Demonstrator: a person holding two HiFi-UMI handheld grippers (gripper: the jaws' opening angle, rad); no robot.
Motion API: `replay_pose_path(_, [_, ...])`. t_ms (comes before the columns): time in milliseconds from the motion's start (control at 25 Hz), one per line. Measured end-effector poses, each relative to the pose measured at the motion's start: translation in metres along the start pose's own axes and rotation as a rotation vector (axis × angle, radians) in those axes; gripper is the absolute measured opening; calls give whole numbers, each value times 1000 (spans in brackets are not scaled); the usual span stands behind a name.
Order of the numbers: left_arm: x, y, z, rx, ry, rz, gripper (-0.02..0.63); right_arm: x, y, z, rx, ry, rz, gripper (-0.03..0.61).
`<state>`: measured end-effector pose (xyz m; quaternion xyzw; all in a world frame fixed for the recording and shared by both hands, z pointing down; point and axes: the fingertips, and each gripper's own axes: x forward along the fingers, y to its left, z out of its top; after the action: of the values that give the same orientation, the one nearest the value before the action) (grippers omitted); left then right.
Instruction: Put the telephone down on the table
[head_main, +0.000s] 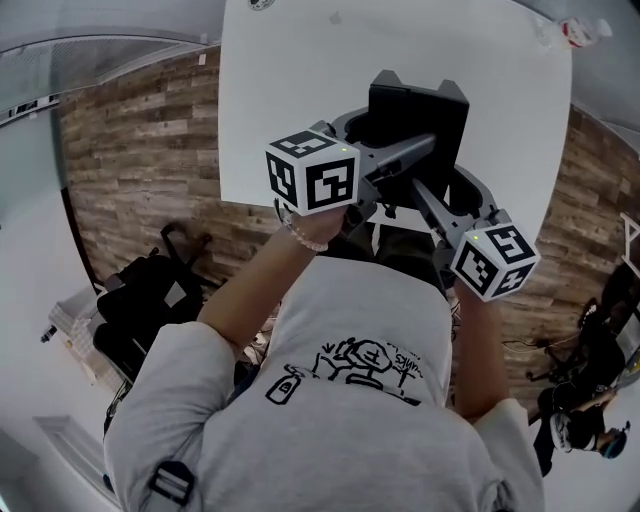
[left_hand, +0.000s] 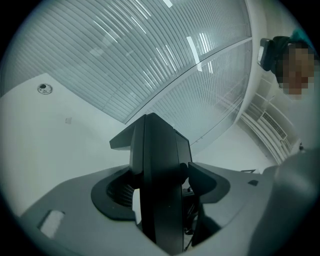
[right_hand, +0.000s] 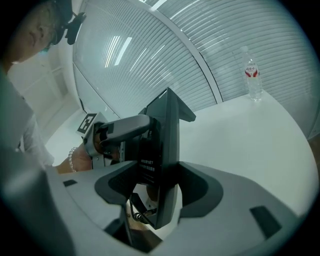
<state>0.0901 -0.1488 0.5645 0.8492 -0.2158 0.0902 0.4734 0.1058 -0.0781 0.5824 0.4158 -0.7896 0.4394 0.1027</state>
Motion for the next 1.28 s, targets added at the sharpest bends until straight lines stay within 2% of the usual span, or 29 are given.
replay_pose_path(360, [18, 35, -7, -14, 23, 9, 327, 27, -25, -10, 24, 15, -8, 244])
replay_pose_path(920, [43, 63, -22, -18, 29, 0, 327, 45, -58, -24, 30, 24, -38, 244])
replay_pose_path(1280, [79, 97, -27, -18, 59, 5, 327, 69, -100, -29, 67, 52, -52, 244])
